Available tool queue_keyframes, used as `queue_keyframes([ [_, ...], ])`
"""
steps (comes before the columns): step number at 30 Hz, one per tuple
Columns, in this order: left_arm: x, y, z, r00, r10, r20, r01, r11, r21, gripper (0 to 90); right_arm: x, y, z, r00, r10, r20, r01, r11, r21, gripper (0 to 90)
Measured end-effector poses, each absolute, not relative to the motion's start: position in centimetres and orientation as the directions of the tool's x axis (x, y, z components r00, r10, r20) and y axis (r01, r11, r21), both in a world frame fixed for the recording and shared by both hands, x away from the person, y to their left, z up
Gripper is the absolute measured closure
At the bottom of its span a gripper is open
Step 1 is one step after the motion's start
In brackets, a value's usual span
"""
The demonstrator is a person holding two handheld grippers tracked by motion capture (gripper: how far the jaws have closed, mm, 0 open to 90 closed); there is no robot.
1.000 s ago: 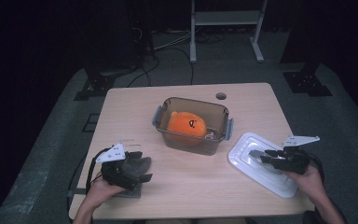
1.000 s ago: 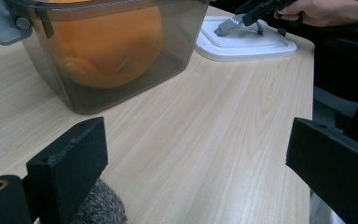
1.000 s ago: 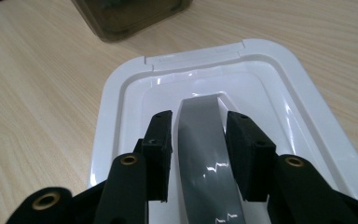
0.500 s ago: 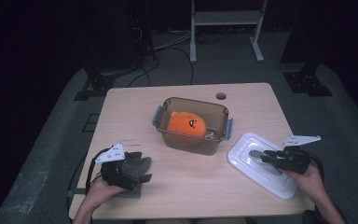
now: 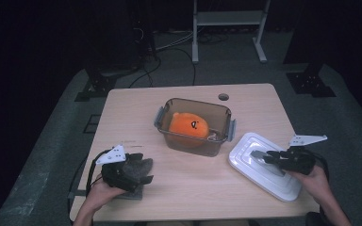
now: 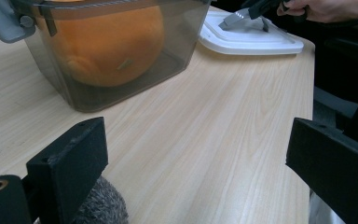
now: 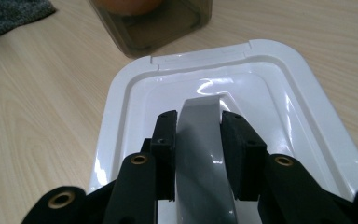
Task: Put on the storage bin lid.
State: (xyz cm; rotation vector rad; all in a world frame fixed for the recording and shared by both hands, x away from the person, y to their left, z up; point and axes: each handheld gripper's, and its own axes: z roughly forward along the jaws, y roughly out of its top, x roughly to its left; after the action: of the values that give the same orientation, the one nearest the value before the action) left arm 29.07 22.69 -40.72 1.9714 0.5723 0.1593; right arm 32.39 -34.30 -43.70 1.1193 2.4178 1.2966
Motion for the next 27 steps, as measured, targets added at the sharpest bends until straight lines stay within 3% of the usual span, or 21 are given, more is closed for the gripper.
queue_keyframes([
  [27,29.1,22.7,-40.8,0.879,0.456,-0.140,0.324,-0.354,0.877,4.8,30.3,-35.4,-37.8,-0.729,0.668,0.151,0.474,0.332,0.816,66.4],
])
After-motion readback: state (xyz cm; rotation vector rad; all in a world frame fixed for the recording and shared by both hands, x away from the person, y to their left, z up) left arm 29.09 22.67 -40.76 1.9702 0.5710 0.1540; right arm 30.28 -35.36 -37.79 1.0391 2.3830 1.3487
